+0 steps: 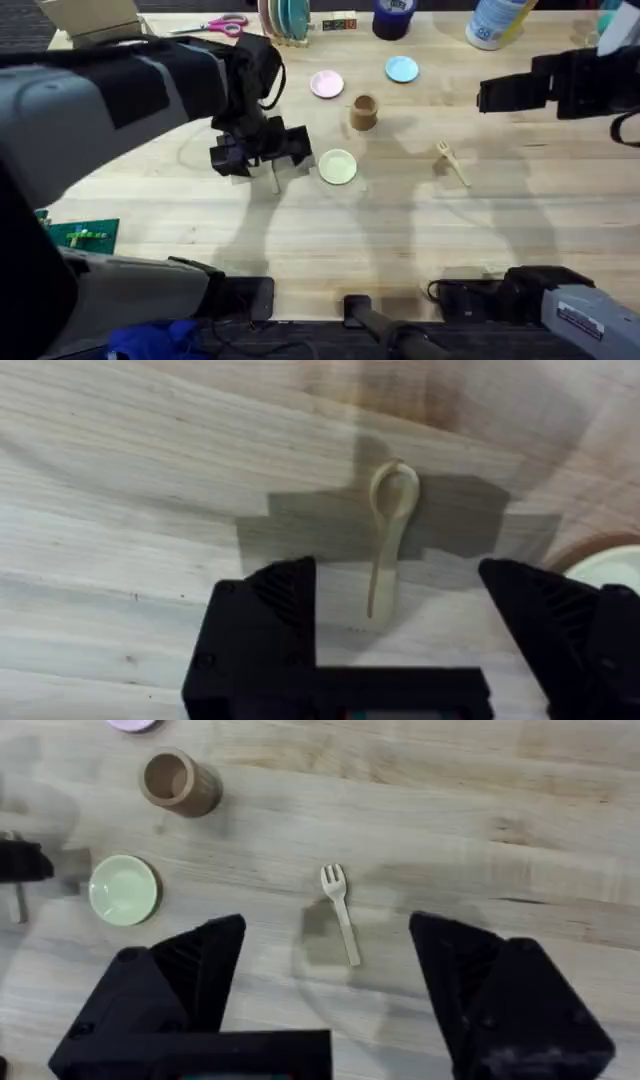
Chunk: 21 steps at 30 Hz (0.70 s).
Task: Pick up a utensil and set it on the pink plate, then put the other utensil in the container.
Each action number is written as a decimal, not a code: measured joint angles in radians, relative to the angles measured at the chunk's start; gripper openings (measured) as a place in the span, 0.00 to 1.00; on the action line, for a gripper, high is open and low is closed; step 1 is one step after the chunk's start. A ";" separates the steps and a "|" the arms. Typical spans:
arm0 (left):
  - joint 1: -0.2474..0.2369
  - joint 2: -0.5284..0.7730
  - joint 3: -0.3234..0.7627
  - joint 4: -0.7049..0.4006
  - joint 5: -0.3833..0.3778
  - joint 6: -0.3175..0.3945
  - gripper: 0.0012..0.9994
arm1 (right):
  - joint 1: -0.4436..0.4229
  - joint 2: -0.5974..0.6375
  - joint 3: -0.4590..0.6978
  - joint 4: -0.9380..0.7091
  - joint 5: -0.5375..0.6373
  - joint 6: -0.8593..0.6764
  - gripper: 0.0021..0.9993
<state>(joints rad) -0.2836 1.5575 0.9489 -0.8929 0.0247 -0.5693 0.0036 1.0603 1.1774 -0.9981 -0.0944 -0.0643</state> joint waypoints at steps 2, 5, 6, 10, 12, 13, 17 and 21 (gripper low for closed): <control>0.000 0.004 0.000 0.003 0.000 -0.001 1.00 | 0.000 0.000 0.000 0.000 0.000 0.000 1.00; 0.000 0.004 0.000 0.011 -0.002 -0.004 1.00 | 0.000 0.000 0.000 0.000 0.000 0.000 1.00; 0.000 0.004 0.000 0.011 -0.003 -0.004 1.00 | 0.000 0.000 0.000 0.000 0.000 0.000 1.00; 0.000 0.010 -0.001 0.019 -0.003 -0.007 1.00 | 0.000 0.000 0.000 0.000 0.000 0.000 1.00; 0.000 0.030 -0.002 0.023 -0.014 -0.008 0.99 | 0.000 0.000 0.000 0.000 0.000 0.000 1.00; 0.000 0.030 -0.002 0.023 -0.014 -0.008 0.99 | 0.000 0.000 0.000 0.000 0.000 0.000 1.00; 0.000 0.031 -0.002 0.021 -0.019 -0.011 0.91 | 0.000 0.000 0.000 0.001 0.000 0.000 1.00; 0.001 0.031 -0.002 0.022 -0.021 -0.015 0.55 | 0.000 0.000 0.000 0.001 0.000 0.000 1.00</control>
<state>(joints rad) -0.2829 1.5887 0.9474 -0.8712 0.0039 -0.5844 0.0036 1.0603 1.1778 -0.9971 -0.0944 -0.0643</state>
